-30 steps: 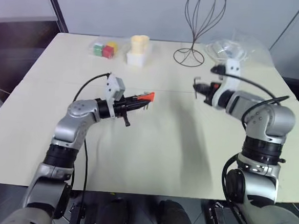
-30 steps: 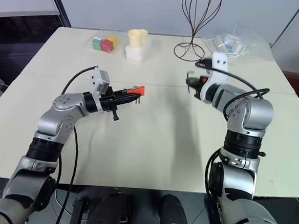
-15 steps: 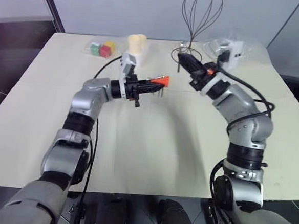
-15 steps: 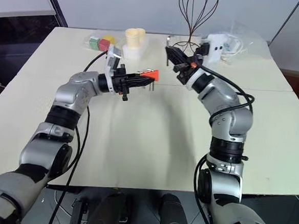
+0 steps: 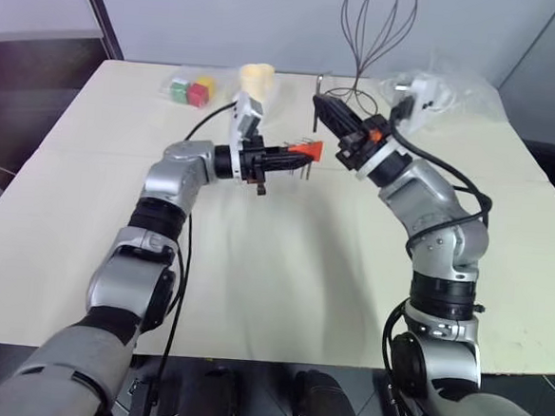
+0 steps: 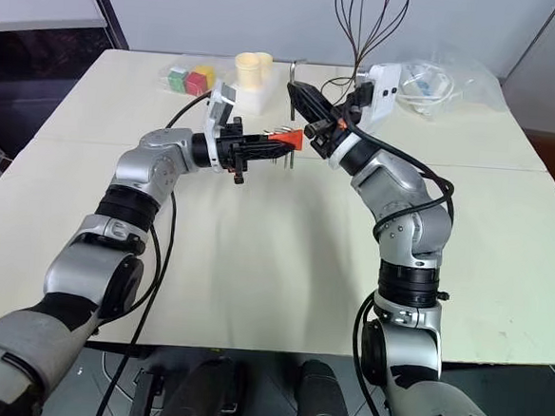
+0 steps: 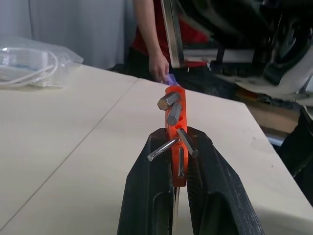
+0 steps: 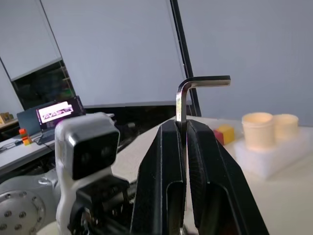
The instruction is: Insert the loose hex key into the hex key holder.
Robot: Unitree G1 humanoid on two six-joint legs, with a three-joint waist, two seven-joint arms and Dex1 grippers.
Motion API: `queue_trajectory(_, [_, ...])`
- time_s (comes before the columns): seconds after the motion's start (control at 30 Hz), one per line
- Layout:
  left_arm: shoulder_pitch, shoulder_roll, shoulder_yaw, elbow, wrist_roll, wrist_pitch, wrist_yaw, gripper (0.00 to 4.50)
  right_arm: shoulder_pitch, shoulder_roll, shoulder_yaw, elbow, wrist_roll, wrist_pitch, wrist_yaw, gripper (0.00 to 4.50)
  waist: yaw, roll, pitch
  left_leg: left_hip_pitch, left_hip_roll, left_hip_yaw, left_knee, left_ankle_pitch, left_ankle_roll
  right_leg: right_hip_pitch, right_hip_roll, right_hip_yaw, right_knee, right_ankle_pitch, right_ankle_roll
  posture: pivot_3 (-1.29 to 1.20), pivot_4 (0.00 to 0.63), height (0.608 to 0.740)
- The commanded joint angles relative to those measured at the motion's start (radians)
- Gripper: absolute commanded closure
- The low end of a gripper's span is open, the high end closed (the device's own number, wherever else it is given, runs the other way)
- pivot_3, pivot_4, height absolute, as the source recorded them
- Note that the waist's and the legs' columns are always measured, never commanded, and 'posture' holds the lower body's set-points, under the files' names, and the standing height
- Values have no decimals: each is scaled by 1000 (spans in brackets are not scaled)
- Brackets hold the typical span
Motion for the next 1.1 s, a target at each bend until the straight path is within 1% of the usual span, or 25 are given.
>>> queue_trajectory(0.03, [-23, 3, 22, -34, -8, -3, -10, 4500, 0, -12, -9, -41, 22, -31, -1, 4487, 0, 0, 0, 0, 0, 0, 0, 0, 0, 0, 0, 0, 0, 0, 0, 0, 150, 740])
queue_trajectory(0.3, [-9, 10, 31, -73, -15, 15, -7, 4500, 10, -25, -7, -4, 12, -60, -1, 4487, 0, 0, 0, 0, 0, 0, 0, 0, 0, 0, 0, 0, 0, 0, 0, 0, 150, 740])
queue_trajectory(1.1, [14, 9, 18, -63, 12, -13, -6, 4500, 11, -28, -2, -13, 23, -65, -14, 4487, 0, 0, 0, 0, 0, 0, 0, 0, 0, 0, 0, 0, 0, 0, 0, 0, 150, 740])
